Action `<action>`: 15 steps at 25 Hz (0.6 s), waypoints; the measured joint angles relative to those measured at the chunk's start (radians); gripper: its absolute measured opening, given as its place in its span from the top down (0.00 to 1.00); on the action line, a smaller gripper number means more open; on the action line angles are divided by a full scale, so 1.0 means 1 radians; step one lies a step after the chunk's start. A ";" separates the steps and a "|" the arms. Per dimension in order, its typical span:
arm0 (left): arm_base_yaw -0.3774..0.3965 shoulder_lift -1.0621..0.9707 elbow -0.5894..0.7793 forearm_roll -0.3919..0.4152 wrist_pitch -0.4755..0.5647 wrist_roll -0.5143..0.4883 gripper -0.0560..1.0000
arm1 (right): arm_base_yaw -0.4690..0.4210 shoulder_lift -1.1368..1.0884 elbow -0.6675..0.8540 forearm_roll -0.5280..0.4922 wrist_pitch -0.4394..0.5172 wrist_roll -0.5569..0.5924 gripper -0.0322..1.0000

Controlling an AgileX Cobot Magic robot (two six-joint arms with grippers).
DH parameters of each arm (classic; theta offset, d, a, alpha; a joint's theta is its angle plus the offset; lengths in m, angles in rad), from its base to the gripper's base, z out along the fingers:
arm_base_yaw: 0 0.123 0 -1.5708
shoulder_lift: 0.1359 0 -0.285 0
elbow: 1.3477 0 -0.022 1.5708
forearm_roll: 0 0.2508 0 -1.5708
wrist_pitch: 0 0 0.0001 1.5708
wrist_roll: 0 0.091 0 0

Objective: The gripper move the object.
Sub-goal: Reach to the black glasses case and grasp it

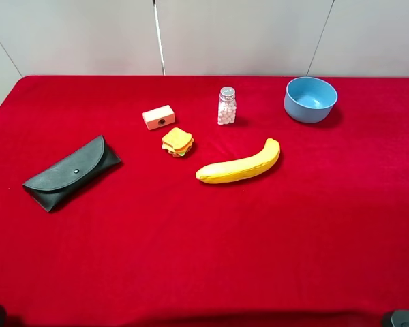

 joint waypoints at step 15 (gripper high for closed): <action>0.000 0.000 0.000 0.000 0.000 0.000 0.01 | 0.000 0.000 0.000 0.000 0.000 0.000 0.30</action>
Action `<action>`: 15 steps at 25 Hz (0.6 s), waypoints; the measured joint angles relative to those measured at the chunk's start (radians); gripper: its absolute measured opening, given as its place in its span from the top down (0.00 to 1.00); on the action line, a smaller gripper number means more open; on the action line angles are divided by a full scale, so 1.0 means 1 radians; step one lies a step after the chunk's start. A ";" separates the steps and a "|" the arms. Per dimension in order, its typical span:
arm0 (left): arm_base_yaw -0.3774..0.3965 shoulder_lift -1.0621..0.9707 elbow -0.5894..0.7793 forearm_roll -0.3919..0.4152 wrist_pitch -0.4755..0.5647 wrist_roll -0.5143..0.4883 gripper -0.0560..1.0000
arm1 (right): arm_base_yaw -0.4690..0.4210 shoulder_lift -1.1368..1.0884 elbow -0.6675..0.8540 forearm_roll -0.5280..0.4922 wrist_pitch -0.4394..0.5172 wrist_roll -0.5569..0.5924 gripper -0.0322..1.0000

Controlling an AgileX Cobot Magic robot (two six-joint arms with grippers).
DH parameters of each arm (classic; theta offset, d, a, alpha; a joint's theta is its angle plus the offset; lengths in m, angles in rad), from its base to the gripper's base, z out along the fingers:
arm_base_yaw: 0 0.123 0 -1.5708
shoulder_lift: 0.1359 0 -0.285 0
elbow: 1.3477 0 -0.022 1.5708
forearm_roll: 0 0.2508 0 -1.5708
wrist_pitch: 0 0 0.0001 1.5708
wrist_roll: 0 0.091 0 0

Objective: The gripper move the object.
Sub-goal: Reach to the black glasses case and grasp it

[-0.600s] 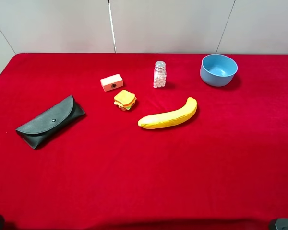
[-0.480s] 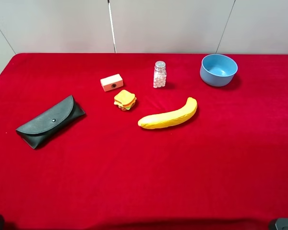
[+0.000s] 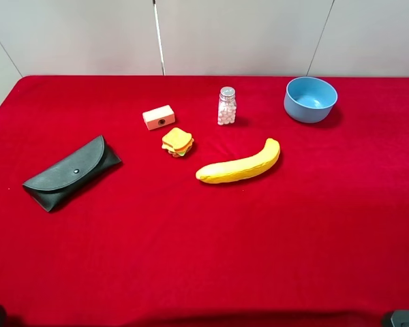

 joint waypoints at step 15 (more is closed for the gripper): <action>0.000 0.000 0.000 0.000 0.000 0.000 0.01 | 0.000 0.000 0.000 0.000 0.000 0.000 0.30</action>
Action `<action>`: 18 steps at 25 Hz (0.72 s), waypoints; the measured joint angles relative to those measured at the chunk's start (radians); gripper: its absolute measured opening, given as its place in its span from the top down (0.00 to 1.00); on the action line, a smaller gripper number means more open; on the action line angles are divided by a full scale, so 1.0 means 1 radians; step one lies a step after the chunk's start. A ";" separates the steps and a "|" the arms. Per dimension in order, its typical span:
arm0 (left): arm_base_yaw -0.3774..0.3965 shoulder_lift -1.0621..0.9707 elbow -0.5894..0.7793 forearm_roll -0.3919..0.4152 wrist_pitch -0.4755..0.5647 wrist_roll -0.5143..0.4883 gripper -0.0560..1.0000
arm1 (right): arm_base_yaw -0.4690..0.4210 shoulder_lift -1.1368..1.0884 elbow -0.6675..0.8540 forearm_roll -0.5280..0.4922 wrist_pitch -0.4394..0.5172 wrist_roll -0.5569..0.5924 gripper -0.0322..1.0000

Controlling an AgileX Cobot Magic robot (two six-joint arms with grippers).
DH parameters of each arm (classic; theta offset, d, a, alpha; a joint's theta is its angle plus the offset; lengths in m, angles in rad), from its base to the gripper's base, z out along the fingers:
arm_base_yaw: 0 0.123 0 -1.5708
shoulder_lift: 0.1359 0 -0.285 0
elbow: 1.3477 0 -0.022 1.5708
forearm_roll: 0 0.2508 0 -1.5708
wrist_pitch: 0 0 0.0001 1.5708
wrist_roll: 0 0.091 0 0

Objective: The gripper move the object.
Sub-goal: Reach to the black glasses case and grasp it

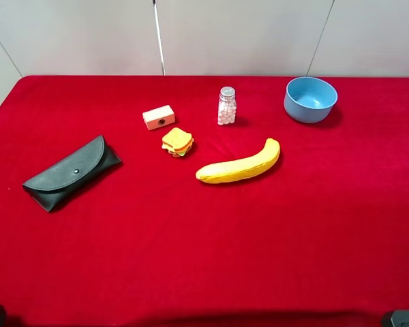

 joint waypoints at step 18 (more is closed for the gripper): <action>0.000 0.374 -0.026 -0.140 -0.072 0.229 0.01 | 0.000 0.000 0.000 0.001 0.000 0.000 0.30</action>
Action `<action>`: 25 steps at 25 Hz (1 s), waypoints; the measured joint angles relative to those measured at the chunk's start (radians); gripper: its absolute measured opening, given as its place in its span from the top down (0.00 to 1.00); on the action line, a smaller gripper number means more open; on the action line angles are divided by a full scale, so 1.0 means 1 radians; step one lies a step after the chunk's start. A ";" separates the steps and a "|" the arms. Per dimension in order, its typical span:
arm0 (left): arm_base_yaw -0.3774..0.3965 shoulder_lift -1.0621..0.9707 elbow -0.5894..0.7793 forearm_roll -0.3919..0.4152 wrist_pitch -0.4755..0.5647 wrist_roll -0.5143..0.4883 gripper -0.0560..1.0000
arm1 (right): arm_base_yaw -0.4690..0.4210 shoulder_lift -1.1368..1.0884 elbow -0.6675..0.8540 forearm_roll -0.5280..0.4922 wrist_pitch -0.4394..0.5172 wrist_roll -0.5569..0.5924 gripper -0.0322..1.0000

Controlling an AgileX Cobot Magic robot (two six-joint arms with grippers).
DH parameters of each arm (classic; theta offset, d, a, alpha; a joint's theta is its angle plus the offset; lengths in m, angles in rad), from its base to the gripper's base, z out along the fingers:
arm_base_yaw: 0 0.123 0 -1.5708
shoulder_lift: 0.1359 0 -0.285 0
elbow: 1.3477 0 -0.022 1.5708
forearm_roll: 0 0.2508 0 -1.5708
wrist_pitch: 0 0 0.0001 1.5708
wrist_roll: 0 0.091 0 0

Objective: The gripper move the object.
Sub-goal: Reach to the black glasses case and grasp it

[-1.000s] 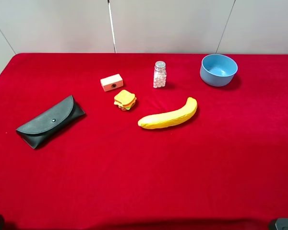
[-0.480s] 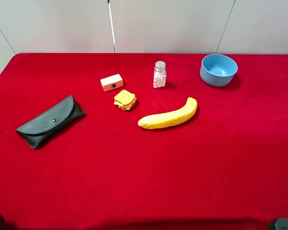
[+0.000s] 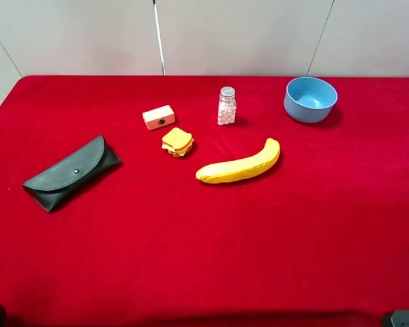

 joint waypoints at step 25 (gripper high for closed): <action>0.000 0.796 -0.283 0.033 -0.056 0.203 0.02 | 0.000 0.000 0.000 0.000 0.000 0.000 0.30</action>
